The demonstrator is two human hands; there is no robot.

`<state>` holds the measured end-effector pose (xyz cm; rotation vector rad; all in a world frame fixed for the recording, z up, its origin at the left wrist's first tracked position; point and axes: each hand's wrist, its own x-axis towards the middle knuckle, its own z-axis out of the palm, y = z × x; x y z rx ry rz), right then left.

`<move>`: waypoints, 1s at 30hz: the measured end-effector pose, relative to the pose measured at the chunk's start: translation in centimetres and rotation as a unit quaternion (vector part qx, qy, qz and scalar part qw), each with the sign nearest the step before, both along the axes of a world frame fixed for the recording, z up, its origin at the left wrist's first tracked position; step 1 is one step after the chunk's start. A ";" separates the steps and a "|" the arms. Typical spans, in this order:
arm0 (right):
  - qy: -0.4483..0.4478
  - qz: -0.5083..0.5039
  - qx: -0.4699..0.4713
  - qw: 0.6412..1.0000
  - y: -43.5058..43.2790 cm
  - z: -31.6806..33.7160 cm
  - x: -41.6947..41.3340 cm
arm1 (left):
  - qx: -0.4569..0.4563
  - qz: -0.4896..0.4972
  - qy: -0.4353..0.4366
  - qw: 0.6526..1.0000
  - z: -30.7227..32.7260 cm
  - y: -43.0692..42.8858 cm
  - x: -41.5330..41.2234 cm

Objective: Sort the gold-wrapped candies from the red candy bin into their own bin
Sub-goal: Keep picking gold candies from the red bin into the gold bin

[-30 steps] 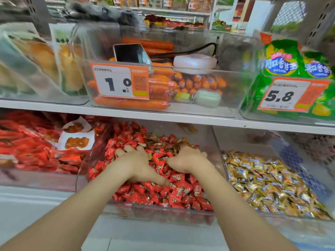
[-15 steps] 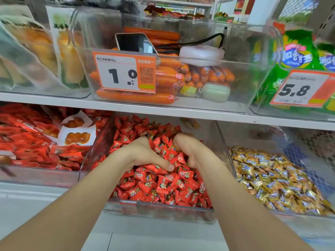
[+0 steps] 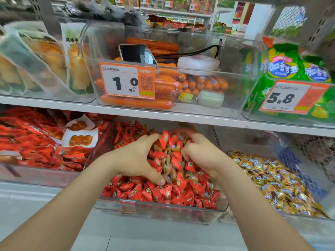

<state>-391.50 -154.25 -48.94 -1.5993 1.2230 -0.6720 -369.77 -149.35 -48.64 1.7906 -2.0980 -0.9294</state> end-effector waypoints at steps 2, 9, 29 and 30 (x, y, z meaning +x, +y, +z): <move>0.068 0.060 -0.039 0.995 0.6 0.0 -0.8 | -0.010 -0.028 -0.035 0.999 -0.1 0.7 0.4; 0.201 0.098 -0.126 0.967 2.4 0.6 -2.4 | -0.027 -0.019 -0.029 0.999 0.2 1.7 0.4; 0.280 0.034 -0.237 0.930 2.4 -0.6 -1.3 | -0.106 -0.080 -0.127 0.983 -0.8 0.8 0.3; 0.276 0.027 -0.237 0.931 2.3 -0.5 -1.4 | -0.112 -0.078 -0.130 0.982 -1.1 0.6 0.3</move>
